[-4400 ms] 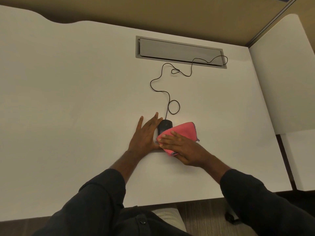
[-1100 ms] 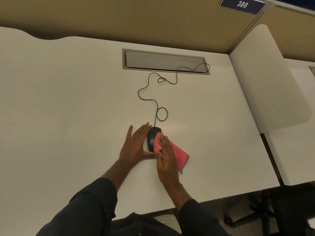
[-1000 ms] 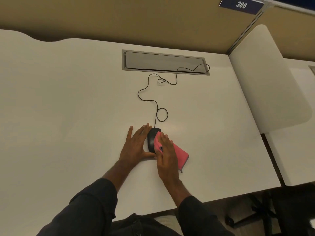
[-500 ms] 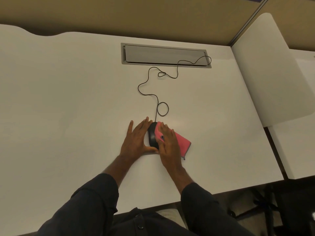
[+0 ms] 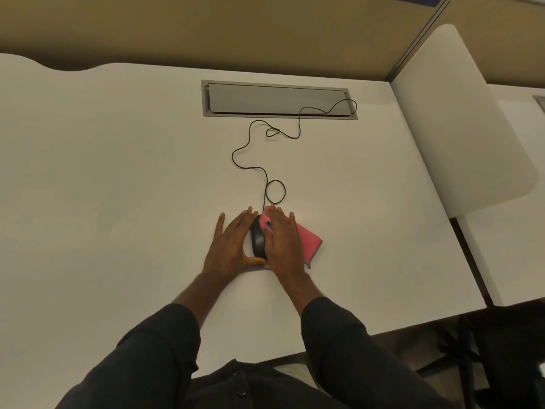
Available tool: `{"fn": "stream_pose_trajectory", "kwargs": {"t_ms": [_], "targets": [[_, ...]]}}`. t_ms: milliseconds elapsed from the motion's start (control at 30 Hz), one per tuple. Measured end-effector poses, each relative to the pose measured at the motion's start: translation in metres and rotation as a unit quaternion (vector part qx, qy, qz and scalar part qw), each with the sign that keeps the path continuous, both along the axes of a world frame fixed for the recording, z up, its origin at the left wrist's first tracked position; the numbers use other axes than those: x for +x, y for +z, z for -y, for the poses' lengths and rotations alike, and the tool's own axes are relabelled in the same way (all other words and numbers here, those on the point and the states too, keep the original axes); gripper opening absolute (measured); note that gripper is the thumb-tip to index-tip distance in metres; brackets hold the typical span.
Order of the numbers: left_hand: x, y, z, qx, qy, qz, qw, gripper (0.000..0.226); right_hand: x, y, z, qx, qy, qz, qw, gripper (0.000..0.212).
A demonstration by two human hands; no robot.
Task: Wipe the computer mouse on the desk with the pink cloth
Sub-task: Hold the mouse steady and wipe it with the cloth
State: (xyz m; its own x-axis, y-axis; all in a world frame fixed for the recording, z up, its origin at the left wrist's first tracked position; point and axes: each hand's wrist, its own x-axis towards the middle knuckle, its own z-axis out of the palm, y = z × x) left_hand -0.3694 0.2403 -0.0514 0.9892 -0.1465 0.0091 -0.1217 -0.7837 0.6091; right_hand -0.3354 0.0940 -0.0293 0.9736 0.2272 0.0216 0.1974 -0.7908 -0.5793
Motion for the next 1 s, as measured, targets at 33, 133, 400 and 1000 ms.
{"fn": "stream_pose_trajectory", "kwargs": {"t_ms": [33, 133, 400, 1000], "targets": [[0.0, -0.001, 0.0, 0.0, 0.0, 0.0, 1.0, 0.123, -0.005, 0.0, 0.0, 0.007, 0.003, 0.005, 1.0, 0.049], [0.001, -0.003, 0.0, 0.006, -0.001, -0.014, 1.0, 0.122, -0.026, -0.001, 0.002, 0.019, 0.001, 0.024, 1.0, 0.055], [0.0, -0.005, 0.0, -0.001, 0.004, -0.011, 1.0, 0.12, -0.033, -0.002, 0.006, -0.009, -0.004, 0.044, 0.999, 0.055], [0.0, 0.0, -0.001, 0.009, -0.003, -0.017, 1.0, 0.128, -0.055, -0.011, 0.025, 0.029, 0.018, 0.052, 0.998, 0.06]]}}
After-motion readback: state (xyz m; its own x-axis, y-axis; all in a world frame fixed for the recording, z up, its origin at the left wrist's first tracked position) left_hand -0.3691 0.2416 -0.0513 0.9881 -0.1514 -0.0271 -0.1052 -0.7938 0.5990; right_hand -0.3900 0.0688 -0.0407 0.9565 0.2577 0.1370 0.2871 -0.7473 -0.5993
